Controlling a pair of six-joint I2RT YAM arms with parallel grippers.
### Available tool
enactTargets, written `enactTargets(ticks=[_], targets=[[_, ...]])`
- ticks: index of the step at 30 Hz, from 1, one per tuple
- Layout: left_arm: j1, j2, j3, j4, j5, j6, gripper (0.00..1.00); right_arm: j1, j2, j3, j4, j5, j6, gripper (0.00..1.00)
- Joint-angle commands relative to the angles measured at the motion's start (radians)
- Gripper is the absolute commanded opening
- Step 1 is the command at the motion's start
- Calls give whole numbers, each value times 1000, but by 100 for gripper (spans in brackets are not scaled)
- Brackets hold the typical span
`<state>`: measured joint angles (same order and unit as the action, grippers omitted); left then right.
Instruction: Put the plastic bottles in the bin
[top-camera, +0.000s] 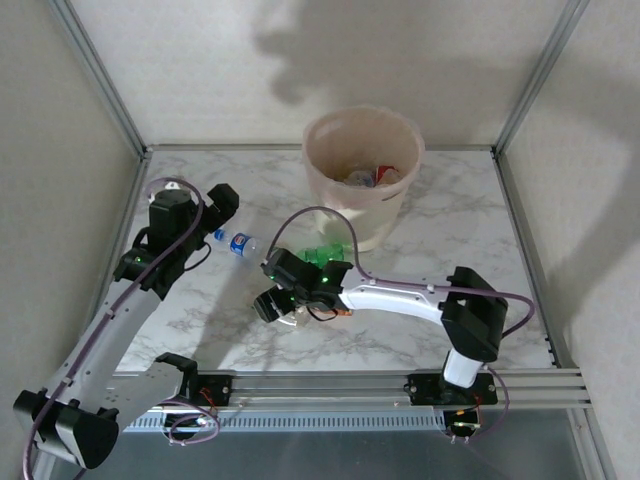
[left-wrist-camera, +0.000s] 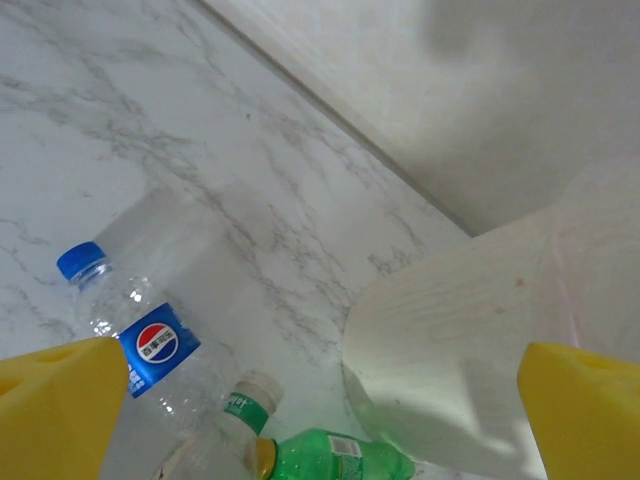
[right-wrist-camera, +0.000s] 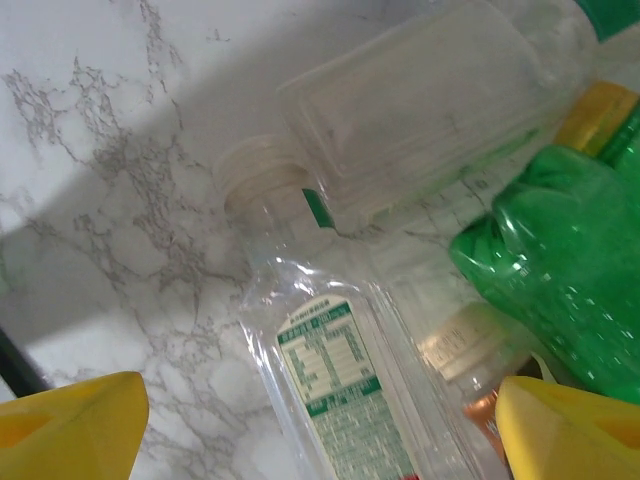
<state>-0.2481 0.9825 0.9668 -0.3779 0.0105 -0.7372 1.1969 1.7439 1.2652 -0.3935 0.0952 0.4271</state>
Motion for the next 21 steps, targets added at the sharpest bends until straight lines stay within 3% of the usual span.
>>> enactTargets(ticks=[1, 21], targets=[[12, -8, -11, -29, 30, -8, 100, 15, 53, 51, -62, 64, -56, 90], [42, -39, -86, -19, 76, -34, 100, 79, 288, 123, -105, 125, -88, 82]])
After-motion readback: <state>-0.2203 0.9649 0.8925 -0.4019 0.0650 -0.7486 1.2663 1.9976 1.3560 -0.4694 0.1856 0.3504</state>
